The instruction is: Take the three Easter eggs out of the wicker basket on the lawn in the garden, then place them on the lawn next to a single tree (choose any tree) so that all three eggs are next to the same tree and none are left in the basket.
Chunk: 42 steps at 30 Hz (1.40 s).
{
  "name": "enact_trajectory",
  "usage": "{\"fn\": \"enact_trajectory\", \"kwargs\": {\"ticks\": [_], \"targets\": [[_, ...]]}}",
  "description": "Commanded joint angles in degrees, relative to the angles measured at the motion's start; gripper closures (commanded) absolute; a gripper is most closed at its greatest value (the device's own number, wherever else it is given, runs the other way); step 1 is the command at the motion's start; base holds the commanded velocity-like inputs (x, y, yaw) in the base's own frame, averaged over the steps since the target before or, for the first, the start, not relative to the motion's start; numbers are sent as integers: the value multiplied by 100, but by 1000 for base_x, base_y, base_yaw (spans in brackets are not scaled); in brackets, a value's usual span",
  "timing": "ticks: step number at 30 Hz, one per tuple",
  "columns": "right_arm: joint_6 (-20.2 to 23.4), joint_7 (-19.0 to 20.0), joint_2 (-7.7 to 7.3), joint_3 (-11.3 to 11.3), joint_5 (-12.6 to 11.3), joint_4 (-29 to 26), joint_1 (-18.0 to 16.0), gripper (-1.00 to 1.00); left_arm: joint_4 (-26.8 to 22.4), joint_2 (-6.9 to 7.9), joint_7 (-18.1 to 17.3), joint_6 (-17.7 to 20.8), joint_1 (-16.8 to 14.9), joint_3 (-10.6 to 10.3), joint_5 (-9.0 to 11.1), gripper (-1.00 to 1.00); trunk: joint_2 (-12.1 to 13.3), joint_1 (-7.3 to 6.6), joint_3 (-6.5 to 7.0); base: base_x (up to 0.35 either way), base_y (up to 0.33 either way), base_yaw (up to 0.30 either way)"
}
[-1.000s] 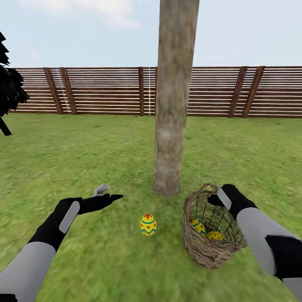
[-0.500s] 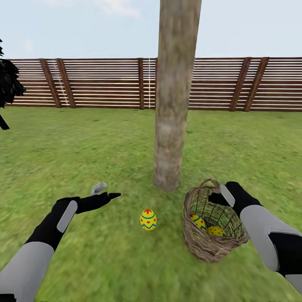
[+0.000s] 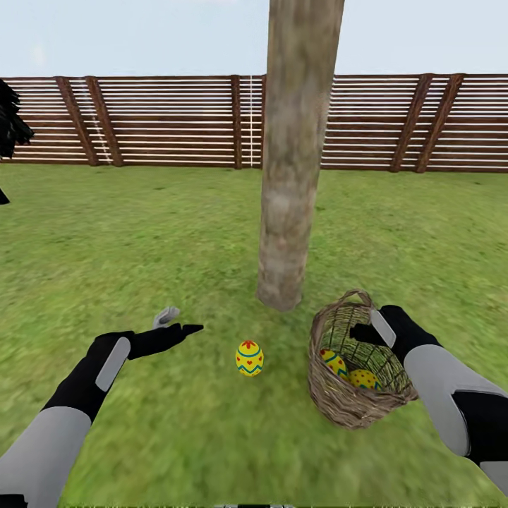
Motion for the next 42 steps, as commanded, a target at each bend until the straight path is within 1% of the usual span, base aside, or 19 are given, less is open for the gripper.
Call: {"fn": "enact_trajectory", "kwargs": {"ticks": [1, 3, 6, 7, 13, 32, 37, 39, 42], "targets": [[10, -45, 1, -8, -68, -10, -2, -100, -2, 6, 1, 31, -3, -5, 28, -100, -4, 1, -28, 0, 0, 0], [0, -37, 1, -12, -73, -17, -2, -100, -2, 7, 1, 31, -3, -5, 28, -100, -7, 6, -72, 0, 0, 0], [-12, 154, 1, -9, -75, -37, -2, -100, -2, 9, 0, 31, -3, -5, 25, -100, -11, 14, -139, 0, 0, 0], [-18, 273, 1, -5, -74, -38, -2, -100, -2, 8, 2, 31, -3, -5, 26, -100, -12, 16, -161, 0, 0, 0], [-34, 537, -5, 1, -70, -44, -2, -100, -2, 10, 0, 31, -3, -5, 21, -100, -20, 32, -294, 0, 0, 0], [-76, 597, 12, 17, -67, -69, -2, -100, -2, 18, 9, 31, -3, 7, 19, -100, -45, 81, -715, 0, 0, 0], [-85, 598, 11, 35, -67, -71, -2, -100, -2, 18, 9, 31, -3, 41, 19, -100, -52, 94, -825, 0, 0, 0], [-89, 598, -1, 38, -54, -178, -2, -100, -2, 39, 9, 31, -3, 89, 19, -100, -55, 99, -870, 0, 0, 0], [-93, 599, -12, 39, -30, -348, -2, -100, -2, 84, 9, 31, -3, 212, 23, -100, -59, 107, -936, 0, 0, 0]]}}
